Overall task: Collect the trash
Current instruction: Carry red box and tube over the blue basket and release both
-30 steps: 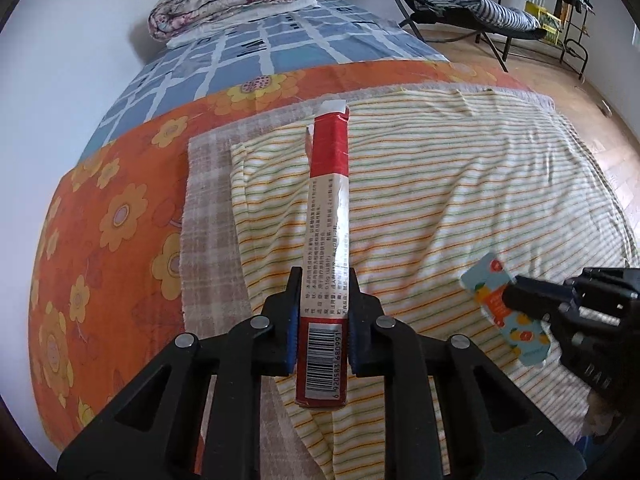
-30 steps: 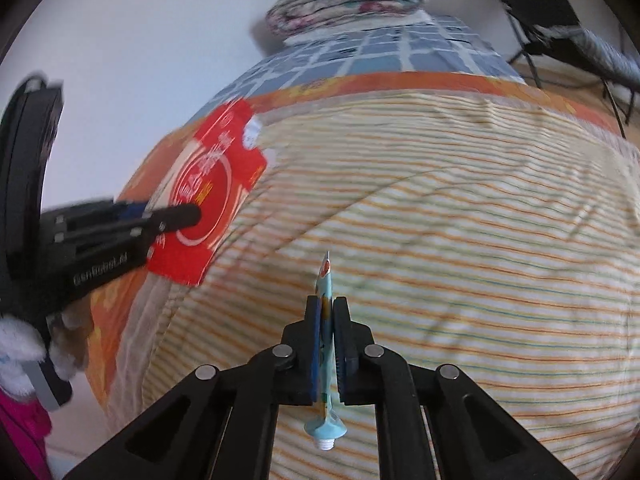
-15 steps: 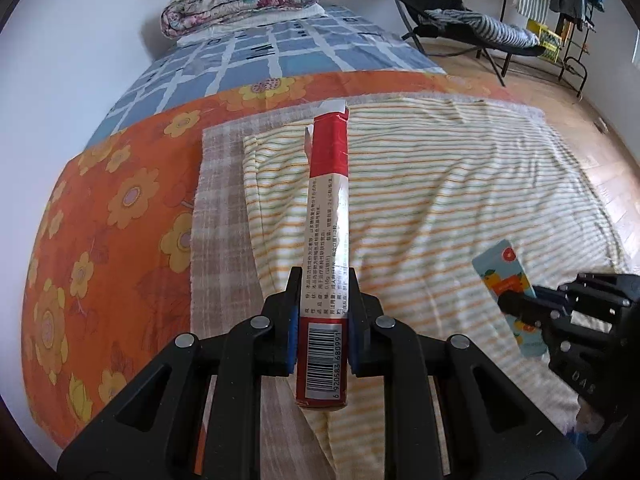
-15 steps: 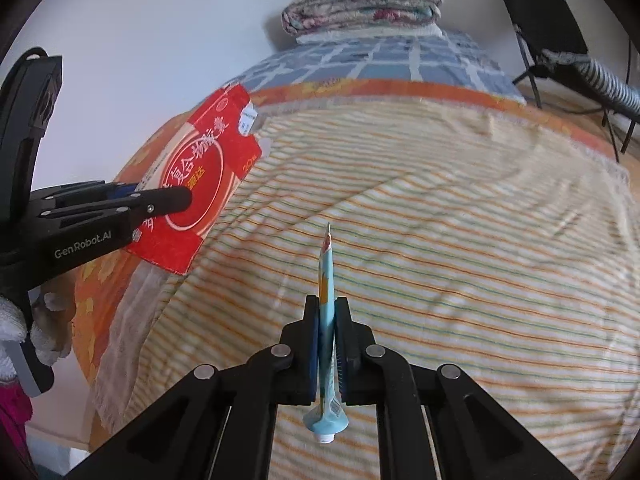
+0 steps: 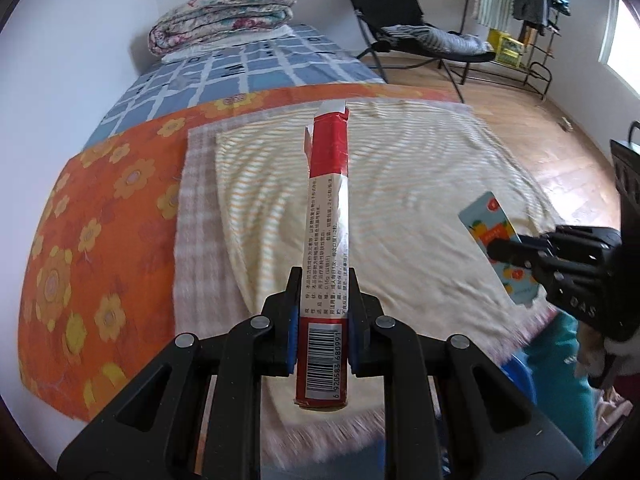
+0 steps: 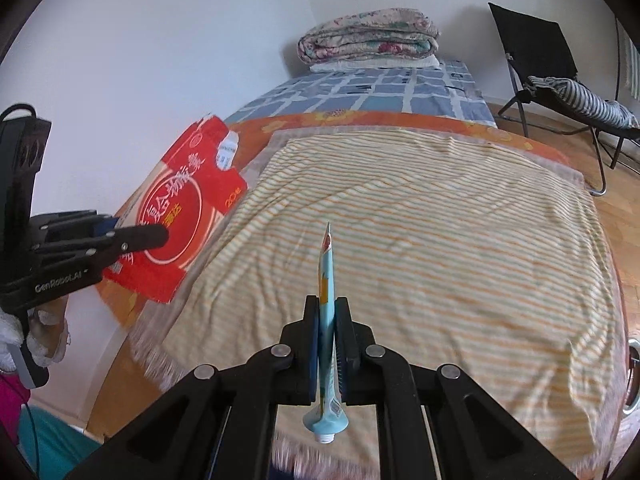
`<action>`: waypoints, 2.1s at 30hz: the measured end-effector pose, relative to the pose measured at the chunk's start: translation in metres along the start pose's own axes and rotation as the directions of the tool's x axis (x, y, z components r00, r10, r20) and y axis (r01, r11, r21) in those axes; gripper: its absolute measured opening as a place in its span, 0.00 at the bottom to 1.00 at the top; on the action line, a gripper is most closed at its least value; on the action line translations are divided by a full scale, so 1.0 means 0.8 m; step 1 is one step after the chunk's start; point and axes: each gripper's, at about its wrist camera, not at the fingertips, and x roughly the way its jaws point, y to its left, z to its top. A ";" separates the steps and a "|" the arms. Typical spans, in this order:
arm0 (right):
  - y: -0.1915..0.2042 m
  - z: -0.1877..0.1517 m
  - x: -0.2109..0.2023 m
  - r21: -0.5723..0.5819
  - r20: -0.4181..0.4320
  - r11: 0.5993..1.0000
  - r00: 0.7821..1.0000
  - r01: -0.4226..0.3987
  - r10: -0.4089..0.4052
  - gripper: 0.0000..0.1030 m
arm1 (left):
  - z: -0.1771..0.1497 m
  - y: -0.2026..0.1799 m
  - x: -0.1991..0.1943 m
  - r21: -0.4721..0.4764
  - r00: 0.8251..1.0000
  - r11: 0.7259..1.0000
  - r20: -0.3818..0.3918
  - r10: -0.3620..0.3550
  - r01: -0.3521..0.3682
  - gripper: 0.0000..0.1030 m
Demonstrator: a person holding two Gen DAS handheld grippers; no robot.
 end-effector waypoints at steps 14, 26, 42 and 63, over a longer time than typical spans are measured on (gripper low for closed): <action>-0.002 -0.098 -0.086 -0.023 0.017 1.000 1.000 0.011 -0.010 0.05 | -0.115 -0.093 -0.066 0.019 0.995 0.995 -0.030 -0.093 0.093 0.16; 0.003 -0.173 -0.095 0.002 -0.040 1.000 0.999 0.014 -0.014 0.05 | -0.193 -0.140 -0.053 0.039 0.983 0.988 -0.111 -0.144 0.149 0.16; 0.008 -0.211 -0.084 0.048 -0.090 0.998 0.996 0.028 -0.023 0.06 | -0.233 -0.155 -0.032 0.052 0.977 0.987 -0.155 -0.145 0.154 0.16; 0.007 -0.209 -0.092 0.042 -0.071 0.996 0.995 0.077 -0.074 0.62 | -0.229 -0.149 -0.029 0.028 0.983 0.992 -0.139 -0.118 0.123 0.55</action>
